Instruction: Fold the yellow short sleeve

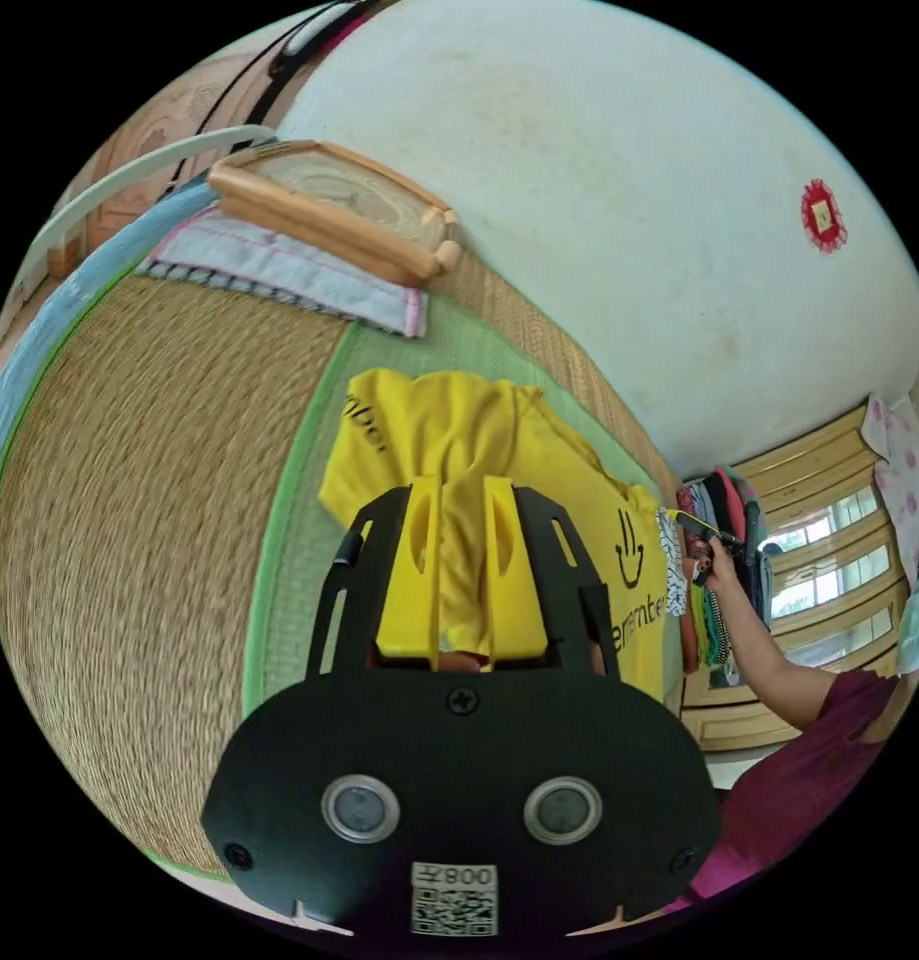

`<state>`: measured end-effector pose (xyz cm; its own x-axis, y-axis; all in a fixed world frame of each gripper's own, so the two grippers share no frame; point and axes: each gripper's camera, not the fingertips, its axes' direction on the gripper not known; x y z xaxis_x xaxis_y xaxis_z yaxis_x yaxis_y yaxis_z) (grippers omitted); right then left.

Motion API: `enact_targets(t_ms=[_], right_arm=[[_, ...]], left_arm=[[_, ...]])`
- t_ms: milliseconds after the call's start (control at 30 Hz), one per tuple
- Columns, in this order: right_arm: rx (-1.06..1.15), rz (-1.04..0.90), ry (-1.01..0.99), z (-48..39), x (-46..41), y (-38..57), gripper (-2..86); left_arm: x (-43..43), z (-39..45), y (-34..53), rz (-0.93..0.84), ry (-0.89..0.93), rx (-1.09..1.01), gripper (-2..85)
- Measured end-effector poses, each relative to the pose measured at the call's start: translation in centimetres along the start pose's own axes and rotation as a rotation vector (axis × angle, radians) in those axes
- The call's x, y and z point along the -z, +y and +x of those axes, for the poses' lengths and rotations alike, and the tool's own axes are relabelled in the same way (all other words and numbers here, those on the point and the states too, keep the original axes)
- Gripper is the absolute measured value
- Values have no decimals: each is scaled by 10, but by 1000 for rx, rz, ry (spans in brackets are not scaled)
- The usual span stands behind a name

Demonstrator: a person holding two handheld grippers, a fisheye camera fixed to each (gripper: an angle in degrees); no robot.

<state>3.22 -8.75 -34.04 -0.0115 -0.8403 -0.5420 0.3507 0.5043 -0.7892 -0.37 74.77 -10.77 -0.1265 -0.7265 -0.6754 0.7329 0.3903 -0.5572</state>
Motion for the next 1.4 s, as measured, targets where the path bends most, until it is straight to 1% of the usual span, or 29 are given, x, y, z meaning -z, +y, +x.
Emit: enact_targets(t_ms=[67,133,233,300,400,500,667,733,767,833,900,1000,1100,1167,1200,1267,1400], right_arm=[[-13,-13,-4,-6,-5,-4,56],[-17,-25,-1,-15,-12,-10,57],[-31,-16,-38,-34,-17,-21,56],[-39,-3,-67,-51,-18,-33,53],[-25,2,-82,-74,-21,-47,45],[-18,0,-115,-94,-28,-61,35],[-30,10,-135,-118,-37,-78,32],[-42,27,-146,-125,-37,-83,34],[-48,41,-147,-129,-36,-86,36],[-52,53,-153,-134,-35,-91,40],[-49,55,-137,-142,-34,-99,49],[-57,48,-86,-149,-38,-110,65],[-89,34,-62,-150,-44,-124,80],[-96,13,-29,-154,-48,-131,83],[-100,1,-31,-158,-50,-133,84],[-102,-10,-35,-165,-50,-133,84],[-106,-11,12,-182,-44,-121,83]], left_arm=[[4,-35,31,-7,-30,43,87],[-3,-54,46,-34,-30,57,92],[-23,-74,67,-68,-101,52,92],[-38,-88,79,-86,-100,80,83],[-48,-108,100,-96,-131,98,41],[-26,-126,124,-33,-171,94,27],[61,-182,165,144,-296,173,20],[76,-199,180,161,-340,166,22],[77,-211,191,121,-359,182,25],[75,-220,211,98,-369,188,32],[70,-213,233,115,-382,147,43],[59,-185,269,195,-372,47,59],[20,-146,294,171,-231,-95,66],[-36,-105,307,59,-105,-235,70],[-51,-93,311,31,-84,-273,71],[-113,-48,327,-70,-1,-402,77],[-203,13,355,-205,58,-560,83]])
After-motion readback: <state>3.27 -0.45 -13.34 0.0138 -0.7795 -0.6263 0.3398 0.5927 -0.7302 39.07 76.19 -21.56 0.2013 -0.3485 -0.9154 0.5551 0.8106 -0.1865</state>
